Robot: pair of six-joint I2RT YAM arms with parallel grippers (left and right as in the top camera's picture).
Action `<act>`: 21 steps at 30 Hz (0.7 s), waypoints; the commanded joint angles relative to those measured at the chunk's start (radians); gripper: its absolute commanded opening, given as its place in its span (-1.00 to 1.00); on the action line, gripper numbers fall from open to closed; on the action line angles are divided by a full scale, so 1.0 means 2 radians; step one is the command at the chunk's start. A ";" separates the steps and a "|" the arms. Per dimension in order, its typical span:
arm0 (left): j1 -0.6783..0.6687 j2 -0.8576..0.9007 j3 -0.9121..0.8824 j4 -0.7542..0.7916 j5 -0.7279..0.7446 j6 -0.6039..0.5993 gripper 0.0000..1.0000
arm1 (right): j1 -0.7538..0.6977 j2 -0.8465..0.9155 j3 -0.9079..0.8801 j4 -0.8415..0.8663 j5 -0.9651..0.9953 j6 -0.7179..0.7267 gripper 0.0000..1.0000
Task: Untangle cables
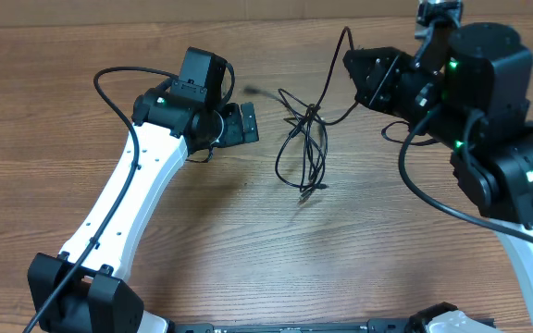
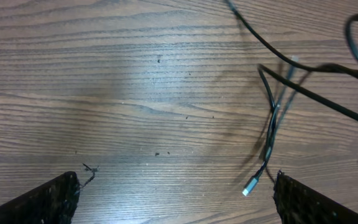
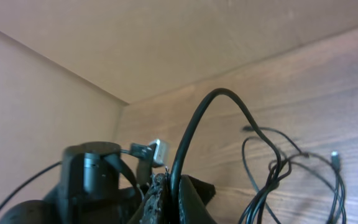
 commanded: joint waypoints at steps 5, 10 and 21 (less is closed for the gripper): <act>0.003 0.004 0.002 0.002 -0.007 -0.003 0.99 | -0.001 0.005 0.013 -0.011 -0.004 -0.008 -0.92; 0.003 0.004 0.002 0.002 -0.007 -0.003 0.99 | -0.001 0.005 0.013 -0.029 -0.004 -0.008 -0.92; -0.001 0.004 0.002 0.047 0.262 0.196 0.99 | -0.001 0.005 0.013 -0.075 -0.006 -0.008 -0.93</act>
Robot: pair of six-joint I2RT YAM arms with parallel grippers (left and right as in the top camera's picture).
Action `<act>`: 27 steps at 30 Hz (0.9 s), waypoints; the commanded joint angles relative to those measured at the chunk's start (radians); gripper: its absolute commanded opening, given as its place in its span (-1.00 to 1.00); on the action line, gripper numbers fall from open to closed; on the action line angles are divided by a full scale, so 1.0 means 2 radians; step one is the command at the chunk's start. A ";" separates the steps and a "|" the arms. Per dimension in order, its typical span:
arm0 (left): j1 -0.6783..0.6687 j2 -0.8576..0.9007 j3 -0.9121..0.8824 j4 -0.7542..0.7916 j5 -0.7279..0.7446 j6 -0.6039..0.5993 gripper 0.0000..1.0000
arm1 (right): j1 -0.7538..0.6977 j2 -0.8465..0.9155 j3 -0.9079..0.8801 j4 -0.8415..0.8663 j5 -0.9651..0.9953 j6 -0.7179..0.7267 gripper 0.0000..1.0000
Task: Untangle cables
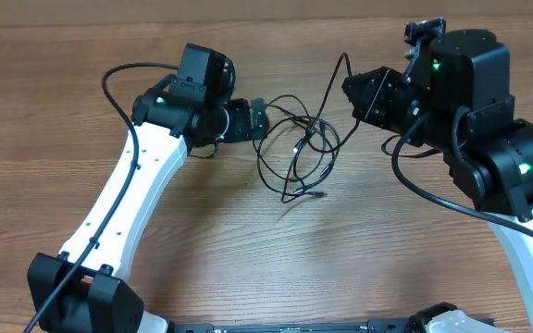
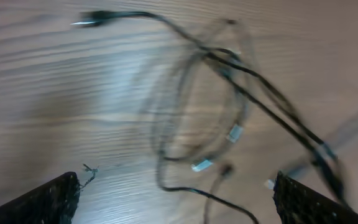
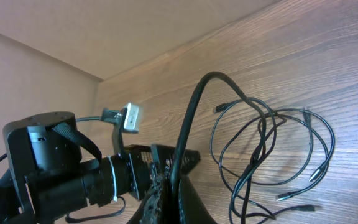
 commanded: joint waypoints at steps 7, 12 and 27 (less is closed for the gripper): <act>-0.039 0.004 0.002 0.015 0.149 0.206 0.99 | -0.001 -0.004 0.013 -0.001 -0.024 -0.007 -0.93; -0.066 0.004 0.002 0.043 0.133 0.206 0.99 | -0.001 -0.004 0.013 -0.011 -0.048 -0.007 -0.92; -0.085 0.019 0.002 0.042 0.003 0.203 0.99 | -0.001 -0.008 0.013 0.034 -0.187 -0.007 -0.93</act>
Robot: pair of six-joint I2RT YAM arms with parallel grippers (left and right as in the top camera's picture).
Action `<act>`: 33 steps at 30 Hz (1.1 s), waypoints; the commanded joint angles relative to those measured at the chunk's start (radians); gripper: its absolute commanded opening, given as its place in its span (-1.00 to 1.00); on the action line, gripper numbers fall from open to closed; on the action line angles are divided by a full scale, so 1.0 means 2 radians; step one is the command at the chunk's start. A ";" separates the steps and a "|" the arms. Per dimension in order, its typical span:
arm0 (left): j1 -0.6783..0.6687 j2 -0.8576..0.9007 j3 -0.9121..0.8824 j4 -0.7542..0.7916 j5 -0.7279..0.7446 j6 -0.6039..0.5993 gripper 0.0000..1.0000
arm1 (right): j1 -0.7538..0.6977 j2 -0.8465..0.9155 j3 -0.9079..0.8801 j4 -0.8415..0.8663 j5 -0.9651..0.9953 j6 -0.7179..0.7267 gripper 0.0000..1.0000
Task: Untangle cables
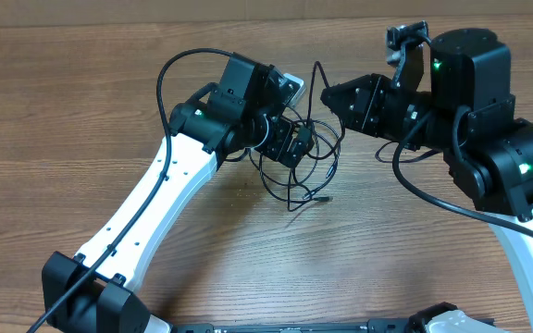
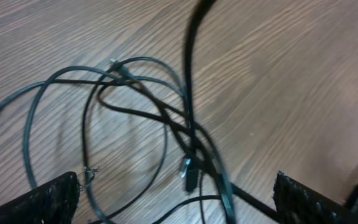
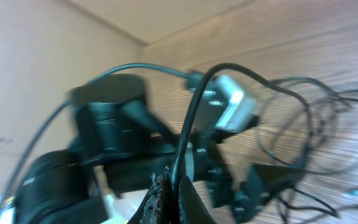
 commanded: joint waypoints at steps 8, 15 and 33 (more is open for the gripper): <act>-0.001 0.080 0.002 -0.016 -0.031 -0.023 0.99 | -0.001 -0.016 0.014 0.057 -0.092 -0.006 -0.92; 0.002 0.115 0.002 -0.034 -0.033 -0.028 0.99 | -0.002 -0.018 0.014 0.082 -0.091 -0.006 -0.92; 0.121 0.115 0.002 -0.117 -0.065 -0.021 0.99 | -0.066 -0.019 0.014 0.065 -0.012 -0.006 -0.93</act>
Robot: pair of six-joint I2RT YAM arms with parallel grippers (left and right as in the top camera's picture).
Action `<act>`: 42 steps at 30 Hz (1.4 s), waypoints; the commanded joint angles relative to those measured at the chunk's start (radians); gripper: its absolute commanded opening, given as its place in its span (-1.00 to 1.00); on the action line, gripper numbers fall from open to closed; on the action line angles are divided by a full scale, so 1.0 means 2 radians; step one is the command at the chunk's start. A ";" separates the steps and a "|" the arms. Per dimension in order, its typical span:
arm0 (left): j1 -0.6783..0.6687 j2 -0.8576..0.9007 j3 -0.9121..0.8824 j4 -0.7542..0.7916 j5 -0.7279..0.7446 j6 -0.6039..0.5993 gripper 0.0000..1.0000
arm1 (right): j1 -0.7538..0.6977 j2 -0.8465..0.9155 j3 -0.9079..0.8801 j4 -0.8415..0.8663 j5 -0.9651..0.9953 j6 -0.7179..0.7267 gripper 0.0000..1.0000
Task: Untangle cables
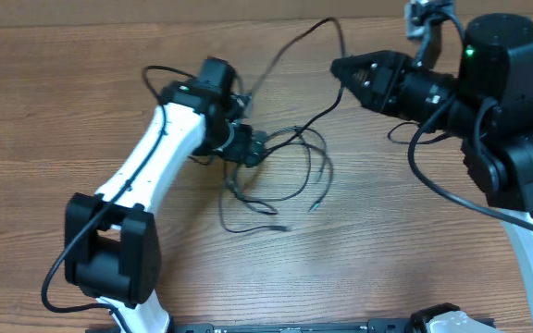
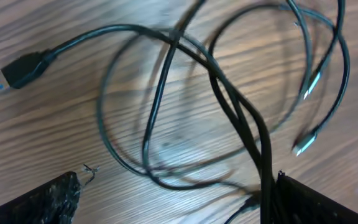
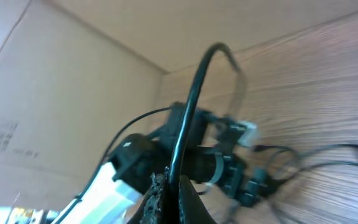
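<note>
Thin black cables lie in loose crossed loops at the table's middle. My left gripper hovers low over their left side, wide open; in the left wrist view the left gripper has loops beneath it, and a doubled strand passes right beside its right finger. A USB plug lies at the upper left there. My right gripper is raised at the back right, shut on one black cable that arcs up and back down to the tangle. The right gripper pinches it between closed fingers.
Brown wooden tabletop all round the cables. A cardboard wall stands behind the table. The left arm's white link stretches diagonally from the front left. The right arm's black body fills the back right.
My left gripper has shifted left, from above the tangle's centre to its left side. The right gripper sits a little higher and further back. The loops lie spread wider, reaching lower left.
My left gripper stood open well left of a compact bundle while the right held one cable up. It then reached the bundle's left edge, then hung over its middle. Now it is at the left side, with the loops drawn out wider.
</note>
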 commanded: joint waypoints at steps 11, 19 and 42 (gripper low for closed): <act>0.084 0.009 0.001 -0.019 -0.017 0.003 0.99 | -0.057 -0.014 0.014 -0.020 0.046 -0.015 -0.93; 0.142 0.009 0.001 -0.022 -0.055 -0.115 0.99 | -0.057 -0.014 0.014 -0.023 0.022 -0.016 -0.93; 0.195 0.009 0.001 -0.014 0.161 0.076 0.99 | -0.057 0.004 0.014 -0.055 0.061 -0.032 -0.93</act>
